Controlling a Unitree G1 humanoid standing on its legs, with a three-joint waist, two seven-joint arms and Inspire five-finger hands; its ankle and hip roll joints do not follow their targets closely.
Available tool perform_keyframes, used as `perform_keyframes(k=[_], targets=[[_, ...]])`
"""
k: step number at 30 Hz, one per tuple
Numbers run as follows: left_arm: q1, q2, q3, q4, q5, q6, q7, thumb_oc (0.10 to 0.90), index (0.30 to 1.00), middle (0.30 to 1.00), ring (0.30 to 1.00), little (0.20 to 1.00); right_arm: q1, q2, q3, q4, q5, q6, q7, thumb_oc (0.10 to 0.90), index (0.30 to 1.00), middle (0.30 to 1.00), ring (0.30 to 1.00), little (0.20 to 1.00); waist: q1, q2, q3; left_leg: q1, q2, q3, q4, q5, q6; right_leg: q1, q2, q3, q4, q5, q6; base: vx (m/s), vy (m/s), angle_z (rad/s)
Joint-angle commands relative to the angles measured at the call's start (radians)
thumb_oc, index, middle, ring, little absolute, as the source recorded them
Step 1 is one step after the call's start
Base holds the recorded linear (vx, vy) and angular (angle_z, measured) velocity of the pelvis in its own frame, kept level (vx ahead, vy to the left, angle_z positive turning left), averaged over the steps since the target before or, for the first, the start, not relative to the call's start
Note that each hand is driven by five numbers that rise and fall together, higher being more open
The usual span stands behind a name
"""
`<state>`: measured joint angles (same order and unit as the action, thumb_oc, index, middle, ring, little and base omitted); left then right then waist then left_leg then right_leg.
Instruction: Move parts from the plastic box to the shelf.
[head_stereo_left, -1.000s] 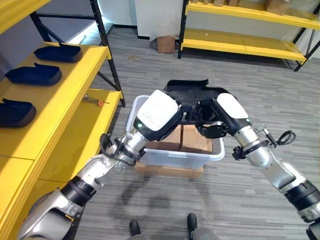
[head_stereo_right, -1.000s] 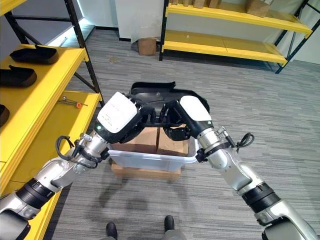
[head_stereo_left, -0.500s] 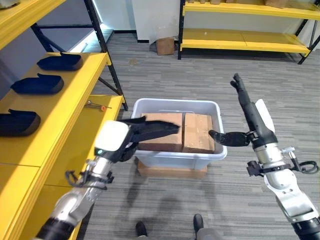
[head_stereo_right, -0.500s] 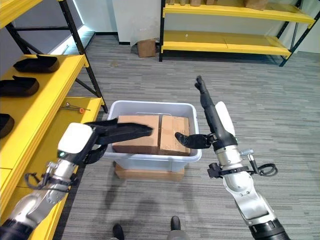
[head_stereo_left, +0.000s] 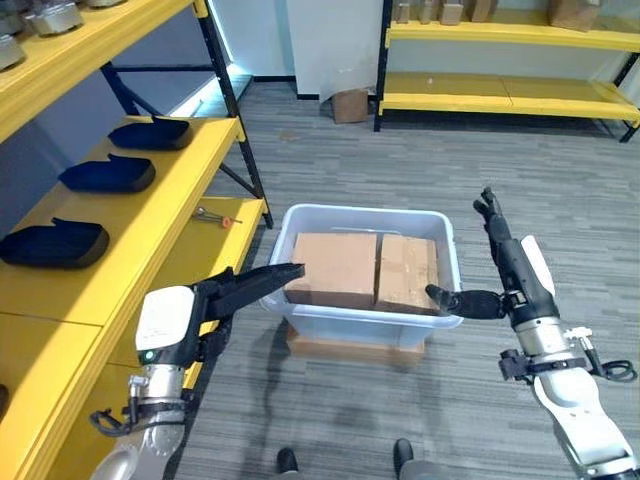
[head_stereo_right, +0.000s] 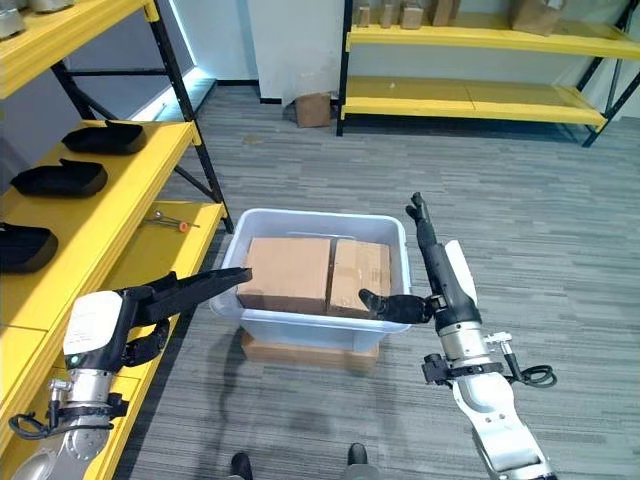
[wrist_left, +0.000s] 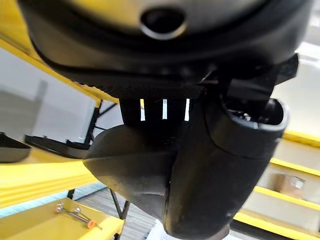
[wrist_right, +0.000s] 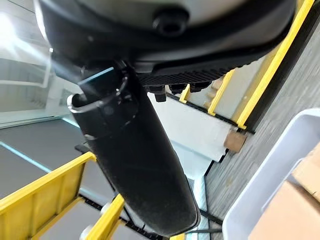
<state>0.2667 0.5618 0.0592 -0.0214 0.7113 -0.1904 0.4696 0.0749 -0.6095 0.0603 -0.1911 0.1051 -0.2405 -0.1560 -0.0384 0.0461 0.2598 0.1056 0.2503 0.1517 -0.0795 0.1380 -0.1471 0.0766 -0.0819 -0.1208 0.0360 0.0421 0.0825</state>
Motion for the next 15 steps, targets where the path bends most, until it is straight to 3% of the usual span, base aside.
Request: perform_keyframes(k=[1, 2, 4, 5, 6, 7, 9, 10, 11, 12, 13, 15], targets=[[-0.135, 0.033, 0.115, -0.117, -0.056, -0.033, 0.122, 0.400, 0.300, 0.300, 0.300, 0.300, -0.185, -0.050, -0.024, -0.111, 0.043, -0.114, -0.011, 0.900, 1.000, 1.000, 1.000, 1.000, 0.052, 0.011, 0.013, -0.017, 0.121, -0.116, -0.002, 0.108, -0.064, -0.048, 0.026, -0.029, 0.200, -0.162, -0.042, -0.13, -0.100, 0.24], [-0.135, 0.033, 0.115, -0.117, -0.056, -0.033, 0.122, 0.400, 0.300, 0.300, 0.300, 0.300, -0.185, -0.050, -0.024, -0.111, 0.043, -0.114, -0.011, 0.900, 1.000, 1.000, 1.000, 1.000, 0.052, 0.011, 0.013, -0.017, 0.121, -0.116, -0.002, 0.108, -0.064, -0.048, 0.026, -0.029, 0.200, -0.162, -0.042, -0.20, -0.122, 0.34], [-0.165, 0.029, 0.104, -0.127, -0.058, -0.030, 0.130, 0.400, 0.300, 0.300, 0.300, 0.300, -0.241, -0.074, -0.002, -0.111, 0.026, -0.117, -0.027, 0.900, 1.000, 1.000, 1.000, 1.000, 0.072, 0.018, 0.045, -0.096, 0.114, -0.140, 0.009, 0.168, -0.066, -0.068, 0.012, -0.084, 0.208, -0.160, -0.054, -0.25, -0.122, 0.55], [-0.189, 0.034, 0.101, -0.136, -0.045, -0.024, 0.139, 0.400, 0.300, 0.300, 0.300, 0.300, -0.252, -0.090, -0.004, -0.109, 0.003, -0.115, -0.040, 0.900, 1.000, 1.000, 1.000, 1.000, 0.062, 0.008, 0.051, -0.120, 0.108, -0.084, 0.037, 0.158, -0.054, -0.066, -0.013, -0.123, 0.202, -0.165, -0.057, -0.18, -0.066, 0.89], [-0.198, 0.037, 0.095, -0.141, -0.042, -0.027, 0.138, 0.400, 0.300, 0.300, 0.300, 0.300, -0.256, -0.094, -0.003, -0.104, -0.012, -0.110, -0.049, 0.900, 1.000, 1.000, 1.000, 1.000, 0.065, 0.007, 0.052, -0.134, 0.103, -0.078, 0.048, 0.162, -0.049, -0.068, -0.019, -0.136, 0.198, -0.158, -0.058, -0.17, -0.109, 1.34], [-0.220, 0.040, 0.093, -0.149, -0.036, -0.027, 0.145, 0.400, 0.300, 0.300, 0.300, 0.300, -0.258, -0.097, 0.000, -0.104, -0.025, -0.109, -0.053, 0.900, 1.000, 1.000, 1.000, 1.000, 0.055, -0.005, 0.054, -0.143, 0.101, -0.028, 0.097, 0.131, -0.041, -0.070, -0.034, -0.162, 0.194, -0.153, -0.061, -0.17, -0.101, 1.23], [-0.244, 0.043, 0.090, -0.173, -0.030, -0.038, 0.147, 0.400, 0.300, 0.300, 0.300, 0.300, -0.257, -0.089, 0.001, -0.105, -0.034, -0.106, -0.051, 0.900, 1.000, 1.000, 1.000, 1.000, 0.054, -0.022, 0.051, -0.142, 0.074, -0.034, 0.196, 0.043, -0.025, -0.075, -0.054, -0.181, 0.168, -0.127, -0.063, -0.16, -0.103, 0.93], [-0.244, 0.043, 0.090, -0.174, -0.030, -0.038, 0.146, 0.400, 0.300, 0.300, 0.300, 0.300, -0.257, -0.088, 0.000, -0.106, -0.034, -0.106, -0.051, 0.900, 1.000, 1.000, 1.000, 1.000, 0.053, -0.022, 0.051, -0.149, 0.073, -0.037, 0.203, 0.042, -0.022, -0.075, -0.055, -0.183, 0.164, -0.121, -0.063, -0.15, -0.101, 0.96], [-0.259, 0.030, 0.098, -0.187, -0.027, -0.042, 0.156, 0.400, 0.300, 0.300, 0.300, 0.300, -0.243, -0.075, -0.005, -0.108, -0.030, -0.109, -0.048, 0.900, 1.000, 1.000, 1.000, 1.000, 0.054, -0.040, 0.044, -0.135, 0.043, -0.042, 0.315, -0.045, -0.011, -0.067, -0.074, -0.203, 0.138, -0.108, -0.068, -0.11, -0.049, 0.95], [-0.260, 0.031, 0.097, -0.189, -0.027, -0.041, 0.155, 0.400, 0.300, 0.300, 0.300, 0.300, -0.242, -0.074, -0.007, -0.109, -0.030, -0.109, -0.047, 0.900, 1.000, 1.000, 1.000, 1.000, 0.051, -0.041, 0.044, -0.148, 0.041, -0.048, 0.328, -0.049, -0.007, -0.067, -0.076, -0.208, 0.132, -0.101, -0.067, -0.19, -0.073, 1.03], [-0.283, 0.029, 0.106, -0.204, -0.020, -0.034, 0.165, 0.400, 0.300, 0.300, 0.300, 0.300, -0.242, -0.057, -0.010, -0.104, -0.014, -0.112, -0.044, 0.900, 1.000, 1.000, 1.000, 1.000, 0.050, -0.045, 0.038, -0.143, 0.028, -0.050, 0.418, -0.105, -0.003, -0.059, -0.083, -0.235, 0.119, -0.100, -0.069, -0.11, 0.005, 0.78], [-0.286, 0.029, 0.115, -0.210, -0.013, -0.031, 0.174, 0.400, 0.300, 0.300, 0.300, 0.300, -0.221, -0.030, -0.027, -0.104, -0.008, -0.109, -0.044, 0.900, 1.000, 1.000, 1.000, 1.000, 0.040, -0.046, 0.018, -0.082, 0.007, -0.035, 0.408, -0.180, 0.000, -0.049, -0.093, -0.259, 0.112, -0.098, -0.062, -0.09, 0.073, 0.71]])
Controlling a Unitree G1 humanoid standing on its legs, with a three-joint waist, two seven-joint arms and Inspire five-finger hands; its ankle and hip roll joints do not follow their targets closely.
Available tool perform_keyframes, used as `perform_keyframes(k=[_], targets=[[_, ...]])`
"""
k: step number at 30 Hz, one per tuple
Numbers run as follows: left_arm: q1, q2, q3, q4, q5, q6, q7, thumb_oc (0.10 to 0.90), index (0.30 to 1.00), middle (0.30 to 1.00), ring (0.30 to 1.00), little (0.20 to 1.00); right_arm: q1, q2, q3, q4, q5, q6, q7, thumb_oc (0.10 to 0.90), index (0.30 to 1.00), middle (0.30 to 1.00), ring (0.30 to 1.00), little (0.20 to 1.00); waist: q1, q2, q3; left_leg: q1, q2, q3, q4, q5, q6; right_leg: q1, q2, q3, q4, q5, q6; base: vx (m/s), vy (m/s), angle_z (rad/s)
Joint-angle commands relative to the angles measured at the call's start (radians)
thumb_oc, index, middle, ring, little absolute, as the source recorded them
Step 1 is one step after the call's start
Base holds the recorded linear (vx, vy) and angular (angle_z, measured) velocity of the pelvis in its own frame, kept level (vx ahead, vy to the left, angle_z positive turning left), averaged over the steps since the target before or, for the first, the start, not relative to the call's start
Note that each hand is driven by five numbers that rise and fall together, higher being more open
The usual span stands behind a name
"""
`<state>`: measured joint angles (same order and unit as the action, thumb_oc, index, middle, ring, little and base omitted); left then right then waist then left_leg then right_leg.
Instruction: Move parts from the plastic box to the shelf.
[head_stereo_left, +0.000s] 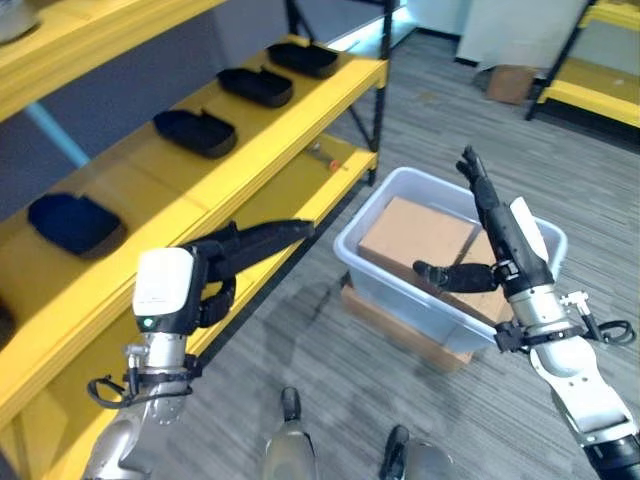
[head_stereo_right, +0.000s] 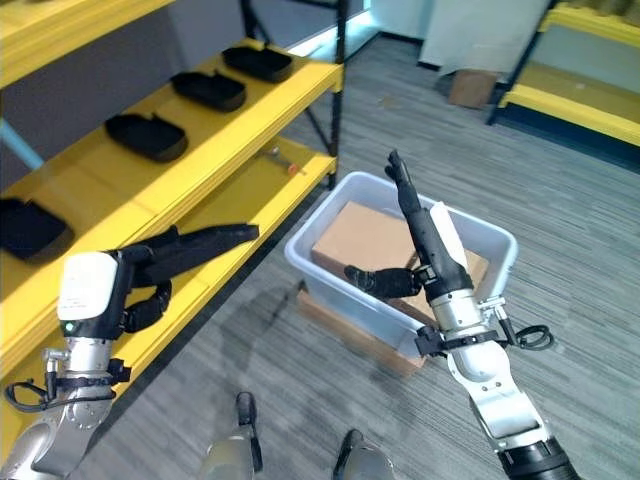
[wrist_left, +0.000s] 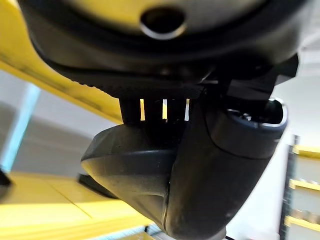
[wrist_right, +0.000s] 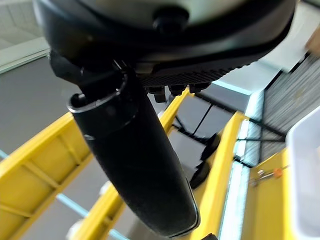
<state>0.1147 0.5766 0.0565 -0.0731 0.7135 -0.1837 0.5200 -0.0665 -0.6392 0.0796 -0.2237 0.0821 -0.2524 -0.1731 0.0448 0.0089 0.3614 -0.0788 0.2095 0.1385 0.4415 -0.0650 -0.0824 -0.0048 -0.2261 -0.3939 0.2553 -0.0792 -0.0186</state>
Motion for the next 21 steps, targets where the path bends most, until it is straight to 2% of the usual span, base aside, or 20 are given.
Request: perform_keyframes(k=[1, 2, 3, 4, 7, 10, 11, 14, 17, 19, 21], targets=[[-0.135, 0.015, 0.121, -0.164, -0.016, -0.039, 0.123, 0.400, 0.300, 0.300, 0.300, 0.300, -0.074, 0.010, -0.050, -0.070, 0.015, -0.096, -0.028, 0.900, 1.000, 1.000, 1.000, 1.000, -0.047, -0.002, -0.093, 0.135, 0.044, -0.018, -0.162, -0.003, -0.062, 0.033, 0.048, 0.005, -0.098, 0.024, 0.046, 0.00, 0.184, 0.52], [-0.137, 0.016, 0.118, -0.166, -0.014, -0.041, 0.126, 0.400, 0.300, 0.300, 0.300, 0.300, -0.067, 0.020, -0.054, -0.072, 0.009, -0.097, -0.033, 0.900, 1.000, 1.000, 1.000, 1.000, -0.055, 0.005, -0.105, 0.178, 0.038, -0.004, -0.252, -0.001, -0.057, 0.033, 0.039, -0.005, -0.094, 0.033, 0.058, 0.02, 0.142, 0.43], [-0.137, 0.016, 0.118, -0.166, -0.014, -0.041, 0.126, 0.400, 0.300, 0.300, 0.300, 0.300, -0.066, 0.020, -0.054, -0.072, 0.009, -0.097, -0.033, 0.900, 1.000, 1.000, 1.000, 1.000, -0.055, 0.004, -0.103, 0.182, 0.037, -0.003, -0.258, 0.002, -0.057, 0.034, 0.039, -0.005, -0.094, 0.033, 0.058, 0.04, 0.214, 0.43], [-0.142, 0.015, 0.109, -0.174, -0.001, -0.042, 0.137, 0.400, 0.300, 0.300, 0.300, 0.300, -0.052, 0.029, -0.066, -0.075, 0.006, -0.102, -0.037, 0.900, 1.000, 1.000, 1.000, 1.000, -0.061, 0.021, -0.128, 0.226, 0.031, 0.010, -0.352, 0.012, -0.062, 0.026, 0.022, -0.027, -0.082, 0.050, 0.076, 0.02, 0.212, 0.44], [-0.159, 0.026, 0.094, -0.176, 0.009, -0.036, 0.151, 0.400, 0.300, 0.300, 0.300, 0.300, -0.054, 0.044, -0.057, -0.071, -0.013, -0.100, -0.050, 0.900, 1.000, 1.000, 1.000, 1.000, -0.048, 0.032, -0.146, 0.258, -0.002, -0.025, -0.446, 0.019, -0.057, 0.021, -0.014, -0.036, -0.085, 0.086, 0.101, 0.00, 0.267, 0.47], [-0.165, 0.031, 0.113, -0.210, 0.015, -0.026, 0.174, 0.400, 0.300, 0.300, 0.300, 0.300, -0.073, 0.066, -0.024, -0.064, -0.031, -0.093, -0.053, 0.900, 1.000, 1.000, 1.000, 1.000, -0.032, 0.019, -0.157, 0.268, -0.056, -0.044, -0.470, -0.002, -0.027, 0.025, -0.058, -0.038, -0.098, 0.125, 0.130, 0.01, 0.187, 0.42], [-0.165, 0.031, 0.114, -0.210, 0.015, -0.026, 0.174, 0.400, 0.300, 0.300, 0.300, 0.300, -0.074, 0.066, -0.023, -0.063, -0.031, -0.093, -0.054, 0.900, 1.000, 1.000, 1.000, 1.000, -0.032, 0.018, -0.156, 0.268, -0.056, -0.044, -0.471, -0.002, -0.027, 0.025, -0.059, -0.038, -0.098, 0.125, 0.131, 0.01, 0.243, 0.29], [-0.174, 0.045, 0.118, -0.237, 0.038, -0.012, 0.195, 0.400, 0.300, 0.300, 0.300, 0.300, -0.095, 0.097, 0.016, -0.049, -0.062, -0.077, -0.055, 0.900, 1.000, 1.000, 1.000, 1.000, -0.005, -0.005, -0.170, 0.269, -0.130, -0.062, -0.493, -0.018, 0.011, 0.033, -0.123, -0.047, -0.104, 0.171, 0.166, 0.01, 0.273, 0.22], [-0.180, 0.045, 0.116, -0.262, 0.039, -0.014, 0.206, 0.400, 0.300, 0.300, 0.300, 0.300, -0.095, 0.113, 0.035, -0.050, -0.086, -0.069, -0.057, 0.900, 1.000, 1.000, 1.000, 1.000, 0.008, -0.019, -0.179, 0.276, -0.176, -0.076, -0.504, -0.034, 0.036, 0.038, -0.165, -0.034, -0.104, 0.207, 0.193, 0.03, 0.234, 0.13], [-0.189, 0.050, 0.111, -0.271, 0.054, -0.005, 0.218, 0.400, 0.300, 0.300, 0.300, 0.300, -0.091, 0.126, 0.042, -0.053, -0.098, -0.067, -0.064, 0.900, 1.000, 1.000, 1.000, 1.000, 0.015, -0.028, -0.188, 0.278, -0.209, -0.086, -0.523, -0.026, 0.051, 0.043, -0.197, -0.039, -0.112, 0.232, 0.202, 0.02, 0.257, 0.27], [-0.193, 0.045, 0.103, -0.270, 0.055, 0.009, 0.233, 0.400, 0.300, 0.300, 0.300, 0.300, -0.078, 0.137, 0.047, -0.054, -0.119, -0.062, -0.074, 0.900, 1.000, 1.000, 1.000, 1.000, 0.014, -0.036, -0.186, 0.289, -0.241, -0.107, -0.529, -0.029, 0.072, 0.030, -0.235, -0.022, -0.059, 0.252, 0.206, 0.02, 0.253, 0.19]])
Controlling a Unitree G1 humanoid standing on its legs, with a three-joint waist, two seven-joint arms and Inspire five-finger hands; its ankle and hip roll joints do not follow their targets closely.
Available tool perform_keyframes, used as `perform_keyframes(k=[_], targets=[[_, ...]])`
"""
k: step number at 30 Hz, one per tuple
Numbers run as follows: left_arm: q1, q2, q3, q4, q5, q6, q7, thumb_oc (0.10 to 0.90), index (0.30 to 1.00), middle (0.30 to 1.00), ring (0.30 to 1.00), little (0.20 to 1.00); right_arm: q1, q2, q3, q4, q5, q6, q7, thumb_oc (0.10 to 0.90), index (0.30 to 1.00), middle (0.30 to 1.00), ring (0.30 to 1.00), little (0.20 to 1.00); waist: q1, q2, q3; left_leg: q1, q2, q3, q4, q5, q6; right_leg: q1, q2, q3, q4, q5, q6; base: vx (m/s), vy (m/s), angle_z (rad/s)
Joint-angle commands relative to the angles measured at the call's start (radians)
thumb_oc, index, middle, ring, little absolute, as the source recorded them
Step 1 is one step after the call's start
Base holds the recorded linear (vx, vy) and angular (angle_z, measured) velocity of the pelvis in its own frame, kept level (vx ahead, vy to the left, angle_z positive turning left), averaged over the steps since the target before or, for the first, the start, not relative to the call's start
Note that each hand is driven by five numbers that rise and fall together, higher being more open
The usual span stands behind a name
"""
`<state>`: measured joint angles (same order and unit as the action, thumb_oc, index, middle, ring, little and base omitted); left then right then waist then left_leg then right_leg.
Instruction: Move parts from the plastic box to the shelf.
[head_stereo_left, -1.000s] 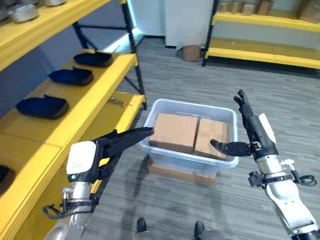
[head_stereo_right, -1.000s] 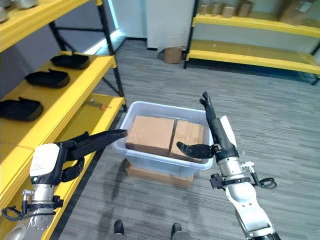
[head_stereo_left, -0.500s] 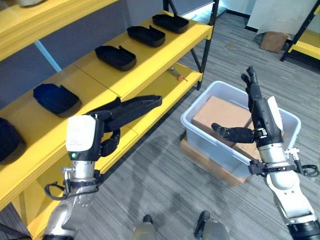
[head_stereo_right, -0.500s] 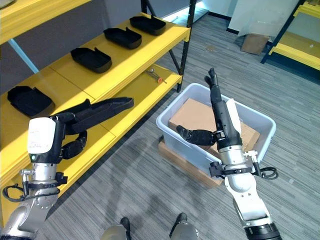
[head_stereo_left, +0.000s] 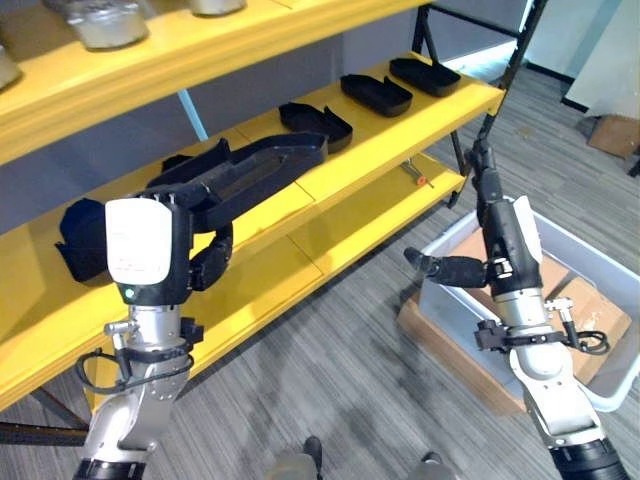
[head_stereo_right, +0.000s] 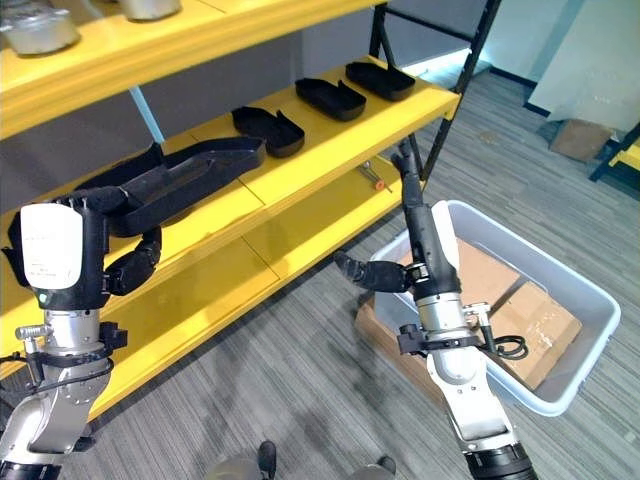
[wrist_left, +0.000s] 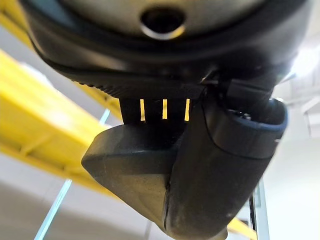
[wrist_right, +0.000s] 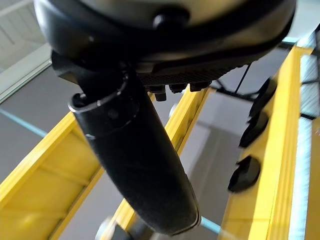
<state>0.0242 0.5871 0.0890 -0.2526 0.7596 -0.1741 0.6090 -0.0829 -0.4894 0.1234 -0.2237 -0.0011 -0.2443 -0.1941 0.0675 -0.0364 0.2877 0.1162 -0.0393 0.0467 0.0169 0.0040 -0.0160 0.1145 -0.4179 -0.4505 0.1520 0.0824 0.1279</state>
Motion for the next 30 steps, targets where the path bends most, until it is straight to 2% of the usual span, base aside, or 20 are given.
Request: perform_keyframes(k=[1, 3, 4, 5, 7, 8, 9, 10, 13, 16, 19, 20, 21, 22, 23, 24, 26, 27, 28, 30], targets=[[-0.105, 0.031, 0.068, -0.092, 0.009, 0.006, 0.149, 0.400, 0.300, 0.300, 0.300, 0.300, -0.050, -0.011, 0.004, -0.058, -0.043, -0.070, -0.055, 0.900, 1.000, 1.000, 1.000, 1.000, -0.015, 0.004, -0.109, 0.094, -0.003, -0.030, -0.104, -0.097, 0.011, -0.101, -0.049, 0.075, 0.069, 0.111, 0.060, 0.01, 0.170, 0.43], [-0.124, 0.035, 0.047, -0.077, 0.009, 0.007, 0.156, 0.400, 0.300, 0.300, 0.300, 0.300, -0.043, -0.008, 0.017, -0.056, -0.052, -0.066, -0.059, 0.900, 1.000, 1.000, 1.000, 1.000, -0.042, -0.002, -0.095, 0.090, -0.008, -0.059, -0.104, -0.092, 0.019, -0.140, 0.005, 0.231, 0.090, 0.122, 0.039, -0.04, 0.126, 0.50], [-0.127, 0.034, 0.032, -0.070, 0.004, 0.006, 0.156, 0.400, 0.300, 0.300, 0.300, 0.300, -0.037, -0.014, 0.018, -0.056, -0.057, -0.065, -0.057, 0.900, 1.000, 1.000, 1.000, 1.000, -0.059, -0.002, -0.087, 0.083, -0.014, -0.084, -0.104, -0.079, 0.023, -0.169, 0.063, 0.331, 0.102, 0.124, 0.027, -0.05, 0.138, 0.23], [-0.128, 0.033, 0.025, -0.063, 0.002, 0.005, 0.153, 0.400, 0.300, 0.300, 0.300, 0.300, -0.036, -0.019, 0.020, -0.056, -0.057, -0.063, -0.053, 0.900, 1.000, 1.000, 1.000, 1.000, -0.059, 0.001, -0.086, 0.080, -0.013, -0.093, -0.104, -0.078, 0.029, -0.188, 0.115, 0.391, 0.123, 0.089, 0.019, -0.02, 0.134, 0.39], [-0.119, 0.025, 0.025, -0.053, -0.004, 0.006, 0.145, 0.400, 0.300, 0.300, 0.300, 0.300, -0.033, -0.025, 0.019, -0.053, -0.056, -0.065, -0.042, 0.900, 1.000, 1.000, 1.000, 1.000, -0.063, 0.002, -0.084, 0.077, -0.015, -0.104, -0.104, -0.065, 0.043, -0.198, 0.206, 0.420, 0.142, 0.009, -0.006, 0.01, 0.091, 0.51], [-0.117, 0.024, 0.026, -0.054, -0.004, 0.007, 0.145, 0.400, 0.300, 0.300, 0.300, 0.300, -0.032, -0.026, 0.020, -0.052, -0.055, -0.066, -0.041, 0.900, 1.000, 1.000, 1.000, 1.000, -0.063, 0.005, -0.085, 0.081, -0.009, -0.104, -0.104, -0.071, 0.040, -0.200, 0.211, 0.419, 0.155, -0.005, -0.012, 0.02, 0.034, 0.27], [-0.099, 0.019, 0.034, -0.045, -0.012, 0.005, 0.141, 0.400, 0.300, 0.300, 0.300, 0.300, -0.028, -0.030, 0.013, -0.045, -0.044, -0.071, -0.034, 0.900, 1.000, 1.000, 1.000, 1.000, -0.066, 0.000, -0.086, 0.074, -0.012, -0.119, -0.104, -0.063, 0.048, -0.202, 0.299, 0.412, 0.161, -0.073, -0.037, 0.00, -0.025, 0.21], [-0.078, 0.010, 0.048, -0.031, -0.022, 0.014, 0.147, 0.400, 0.300, 0.300, 0.300, 0.300, -0.028, -0.030, 0.012, -0.035, -0.029, -0.084, -0.030, 0.900, 1.000, 1.000, 1.000, 1.000, -0.066, -0.014, -0.095, 0.056, -0.024, -0.134, -0.104, -0.043, 0.051, -0.202, 0.396, 0.406, 0.132, -0.097, -0.067, -0.01, -0.014, 0.47], [-0.055, -0.005, 0.053, -0.004, -0.014, 0.018, 0.145, 0.400, 0.300, 0.300, 0.300, 0.300, -0.045, -0.054, 0.025, -0.032, -0.028, -0.096, -0.026, 0.900, 1.000, 1.000, 1.000, 1.000, -0.065, -0.029, -0.112, 0.024, -0.037, -0.164, -0.097, -0.019, 0.037, -0.128, 0.460, 0.506, -0.026, -0.083, -0.096, 0.05, -0.088, 0.43], [-0.015, -0.025, 0.069, 0.001, -0.037, -0.006, 0.132, 0.400, 0.300, 0.300, 0.300, 0.300, -0.032, -0.059, -0.010, -0.035, -0.001, -0.106, -0.028, 0.900, 1.000, 1.000, 1.000, 1.000, -0.044, -0.024, -0.133, -0.013, -0.035, -0.172, -0.052, -0.022, 0.020, -0.054, 0.443, 0.471, -0.150, -0.055, -0.098, 0.05, -0.120, 0.16], [-0.020, -0.035, 0.055, 0.007, -0.055, -0.019, 0.119, 0.400, 0.300, 0.300, 0.300, 0.300, -0.013, -0.063, -0.039, -0.042, 0.020, -0.115, -0.037, 0.900, 1.000, 1.000, 1.000, 1.000, -0.052, -0.028, -0.109, -0.063, -0.054, -0.164, 0.053, -0.045, 0.005, -0.058, 0.415, 0.418, -0.132, -0.057, -0.098, -0.05, -0.025, 0.59], [-0.046, -0.044, 0.046, 0.011, -0.067, -0.021, 0.120, 0.400, 0.300, 0.300, 0.300, 0.300, -0.002, -0.068, -0.064, -0.052, 0.023, -0.124, -0.049, 0.900, 1.000, 1.000, 1.000, 1.000, -0.082, -0.033, -0.093, -0.101, -0.035, -0.080, 0.132, -0.067, -0.015, -0.062, 0.393, 0.380, -0.118, -0.063, -0.098, -0.12, 0.040, 1.31], [-0.062, -0.045, 0.041, 0.010, -0.081, -0.026, 0.117, 0.400, 0.300, 0.300, 0.300, 0.300, 0.000, -0.074, -0.071, -0.053, 0.022, -0.121, -0.061, 0.900, 1.000, 1.000, 1.000, 1.000, -0.106, -0.034, -0.084, -0.109, 0.019, 0.018, 0.164, -0.091, -0.022, -0.063, 0.378, 0.357, -0.109, -0.077, -0.097, -0.20, 0.087, 2.51], [-0.074, -0.035, 0.037, 0.001, -0.095, -0.040, 0.119, 0.400, 0.300, 0.300, 0.300, 0.300, 0.006, -0.075, -0.075, -0.050, 0.011, -0.117, -0.082, 0.900, 1.000, 1.000, 1.000, 1.000, -0.125, -0.046, -0.067, -0.119, 0.119, 0.128, 0.212, -0.099, -0.030, -0.070, 0.344, 0.328, -0.096, -0.080, -0.092, -0.13, 0.084, 2.26], [-0.075, -0.030, 0.036, 0.000, -0.102, -0.052, 0.120, 0.400, 0.300, 0.300, 0.300, 0.300, 0.013, -0.069, -0.076, -0.048, 0.007, -0.115, -0.086, 0.900, 1.000, 1.000, 1.000, 1.000, -0.118, -0.046, -0.065, -0.125, 0.149, 0.116, 0.228, -0.102, -0.040, -0.072, 0.342, 0.324, -0.087, -0.087, -0.090, -0.06, 0.110, 1.93], [-0.073, -0.028, 0.036, -0.001, -0.122, -0.066, 0.134, 0.400, 0.300, 0.300, 0.300, 0.300, 0.034, -0.063, -0.087, -0.057, 0.011, -0.118, -0.079, 0.900, 1.000, 1.000, 1.000, 1.000, -0.110, -0.051, -0.073, -0.127, 0.198, 0.039, 0.213, -0.078, -0.063, -0.068, 0.327, 0.320, -0.077, -0.103, -0.080, 0.08, 0.203, 0.55], [-0.070, -0.036, 0.051, -0.005, -0.155, -0.061, 0.155, 0.400, 0.300, 0.300, 0.300, 0.300, 0.055, -0.062, -0.094, -0.055, 0.028, -0.121, -0.080, 0.900, 1.000, 1.000, 1.000, 1.000, -0.110, -0.045, -0.071, -0.101, 0.353, -0.044, 0.104, 0.037, -0.101, -0.089, 0.283, 0.317, -0.030, -0.133, -0.054, 0.09, 0.383, 0.08], [-0.072, -0.039, 0.053, -0.007, -0.165, -0.060, 0.151, 0.400, 0.300, 0.300, 0.300, 0.300, 0.063, -0.066, -0.098, -0.051, 0.034, -0.119, -0.088, 0.900, 1.000, 1.000, 1.000, 1.000, -0.115, -0.030, -0.067, -0.095, 0.415, -0.035, 0.030, 0.114, -0.112, -0.113, 0.258, 0.312, 0.018, -0.150, -0.040, 0.03, 0.522, -0.12], [-0.094, -0.041, 0.038, -0.005, -0.169, -0.058, 0.150, 0.400, 0.300, 0.300, 0.300, 0.300, 0.070, -0.073, -0.105, -0.050, 0.025, -0.120, -0.105, 0.900, 1.000, 1.000, 1.000, 1.000, -0.133, -0.013, -0.069, -0.085, 0.450, 0.027, -0.033, 0.159, -0.139, -0.143, 0.233, 0.296, 0.070, -0.162, -0.026, 0.04, 0.489, 0.13], [-0.116, -0.030, 0.020, -0.004, -0.157, -0.064, 0.154, 0.400, 0.300, 0.300, 0.300, 0.300, 0.065, -0.064, -0.102, -0.068, -0.004, -0.123, -0.112, 0.900, 1.000, 1.000, 1.000, 1.000, -0.122, 0.008, -0.092, -0.064, 0.426, 0.033, -0.078, 0.135, -0.170, -0.151, 0.202, 0.301, 0.075, -0.149, -0.005, 0.12, 0.439, 0.43]])
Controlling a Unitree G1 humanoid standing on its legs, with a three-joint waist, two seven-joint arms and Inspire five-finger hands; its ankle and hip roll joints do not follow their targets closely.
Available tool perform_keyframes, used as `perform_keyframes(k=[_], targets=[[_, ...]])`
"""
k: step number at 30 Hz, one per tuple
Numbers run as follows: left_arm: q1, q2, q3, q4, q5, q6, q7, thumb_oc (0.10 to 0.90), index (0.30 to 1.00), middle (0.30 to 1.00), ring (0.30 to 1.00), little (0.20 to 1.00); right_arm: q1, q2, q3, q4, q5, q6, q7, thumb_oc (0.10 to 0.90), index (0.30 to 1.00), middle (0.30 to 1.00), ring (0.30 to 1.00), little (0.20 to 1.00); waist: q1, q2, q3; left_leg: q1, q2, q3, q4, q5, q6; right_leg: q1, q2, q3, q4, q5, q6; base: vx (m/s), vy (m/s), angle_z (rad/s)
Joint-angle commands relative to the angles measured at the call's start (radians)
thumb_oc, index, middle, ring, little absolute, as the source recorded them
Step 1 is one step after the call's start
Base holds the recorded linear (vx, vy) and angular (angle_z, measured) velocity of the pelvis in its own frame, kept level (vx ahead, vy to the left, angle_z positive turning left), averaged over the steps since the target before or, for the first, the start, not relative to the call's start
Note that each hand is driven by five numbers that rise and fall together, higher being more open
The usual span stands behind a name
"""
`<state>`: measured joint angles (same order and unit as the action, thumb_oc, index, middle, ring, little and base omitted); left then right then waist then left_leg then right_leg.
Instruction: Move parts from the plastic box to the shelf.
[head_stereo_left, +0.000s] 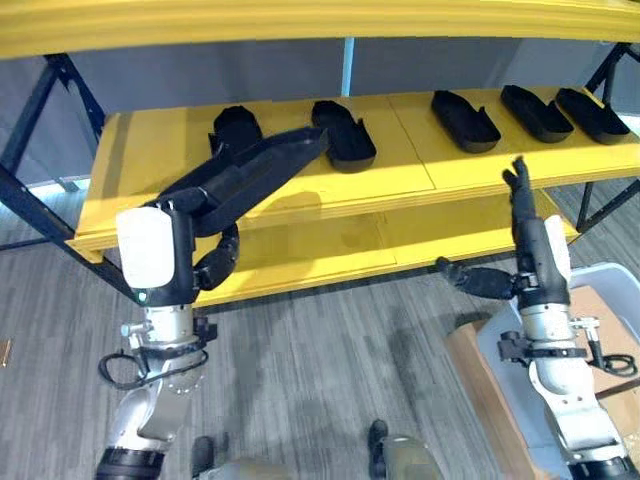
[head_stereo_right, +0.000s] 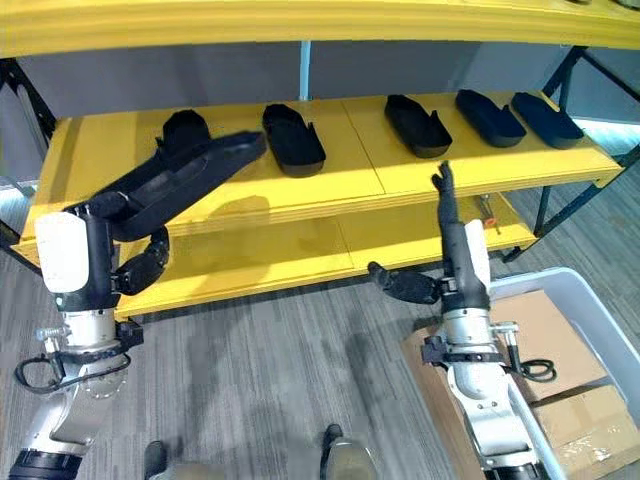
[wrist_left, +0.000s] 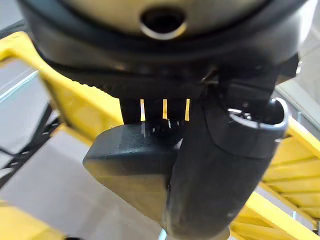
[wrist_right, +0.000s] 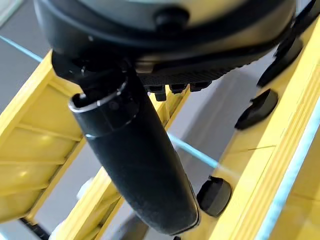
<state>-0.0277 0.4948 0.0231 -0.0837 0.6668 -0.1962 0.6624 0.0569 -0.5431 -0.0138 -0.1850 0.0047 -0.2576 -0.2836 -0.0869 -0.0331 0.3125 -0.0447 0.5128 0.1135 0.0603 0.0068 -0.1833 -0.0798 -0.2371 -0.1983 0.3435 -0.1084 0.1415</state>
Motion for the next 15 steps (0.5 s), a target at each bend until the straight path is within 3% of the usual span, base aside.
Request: perform_keyframes(k=[1, 3, 6, 10, 11, 13, 15], targets=[[-0.080, 0.067, 0.075, -0.178, -0.068, -0.042, 0.099, 0.400, 0.300, 0.300, 0.300, 0.300, -0.080, -0.006, 0.037, -0.109, -0.005, -0.110, -0.022, 0.900, 1.000, 1.000, 1.000, 1.000, 0.038, 0.000, -0.118, 0.092, -0.155, -0.047, -0.102, 0.105, 0.004, 0.065, -0.001, 0.049, -0.138, 0.059, -0.003, 0.23, 0.465, 0.18], [-0.089, 0.074, 0.064, -0.207, -0.094, -0.054, 0.096, 0.400, 0.300, 0.300, 0.300, 0.300, -0.085, 0.032, 0.045, -0.113, 0.035, -0.109, -0.017, 0.900, 1.000, 1.000, 1.000, 1.000, 0.057, -0.030, -0.111, 0.070, -0.226, -0.055, -0.039, 0.035, 0.025, 0.109, -0.060, 0.046, -0.171, 0.094, 0.027, 0.18, 0.344, 0.41], [-0.101, 0.088, 0.050, -0.205, -0.086, -0.038, 0.114, 0.400, 0.300, 0.300, 0.300, 0.300, -0.097, 0.052, 0.059, -0.102, 0.025, -0.094, -0.021, 0.900, 1.000, 1.000, 1.000, 1.000, 0.073, -0.054, -0.118, 0.069, -0.298, -0.056, -0.019, -0.021, 0.058, 0.124, -0.118, 0.053, -0.182, 0.149, 0.052, 0.11, 0.278, 0.52], [-0.118, 0.099, 0.039, -0.197, -0.077, -0.026, 0.121, 0.400, 0.300, 0.300, 0.300, 0.300, -0.124, 0.071, 0.077, -0.088, 0.005, -0.078, -0.025, 0.900, 1.000, 1.000, 1.000, 1.000, 0.089, -0.081, -0.117, 0.069, -0.365, -0.049, 0.001, -0.064, 0.099, 0.115, -0.170, 0.067, -0.178, 0.217, 0.062, 0.09, 0.227, 0.21], [-0.131, 0.102, 0.027, -0.197, -0.074, -0.021, 0.128, 0.400, 0.300, 0.300, 0.300, 0.300, -0.138, 0.080, 0.095, -0.084, -0.006, -0.070, -0.028, 0.900, 1.000, 1.000, 1.000, 1.000, 0.098, -0.090, -0.116, 0.072, -0.395, -0.049, 0.008, -0.084, 0.121, 0.106, -0.193, 0.068, -0.160, 0.266, 0.061, 0.10, 0.211, -0.03], [-0.140, 0.105, 0.022, -0.198, -0.073, -0.020, 0.131, 0.400, 0.300, 0.300, 0.300, 0.300, -0.145, 0.083, 0.102, -0.083, -0.014, -0.066, -0.031, 0.900, 1.000, 1.000, 1.000, 1.000, 0.102, -0.095, -0.114, 0.073, -0.411, -0.045, 0.010, -0.092, 0.133, 0.098, -0.205, 0.069, -0.144, 0.290, 0.060, 0.08, 0.168, -0.04], [-0.158, 0.108, 0.002, -0.193, -0.079, -0.019, 0.134, 0.400, 0.300, 0.300, 0.300, 0.300, -0.156, 0.095, 0.129, -0.085, -0.025, -0.060, -0.028, 0.900, 1.000, 1.000, 1.000, 1.000, 0.107, -0.090, -0.104, 0.099, -0.436, -0.034, 0.000, -0.102, 0.163, 0.061, -0.217, 0.063, -0.048, 0.363, 0.048, 0.11, 0.247, -0.03]])
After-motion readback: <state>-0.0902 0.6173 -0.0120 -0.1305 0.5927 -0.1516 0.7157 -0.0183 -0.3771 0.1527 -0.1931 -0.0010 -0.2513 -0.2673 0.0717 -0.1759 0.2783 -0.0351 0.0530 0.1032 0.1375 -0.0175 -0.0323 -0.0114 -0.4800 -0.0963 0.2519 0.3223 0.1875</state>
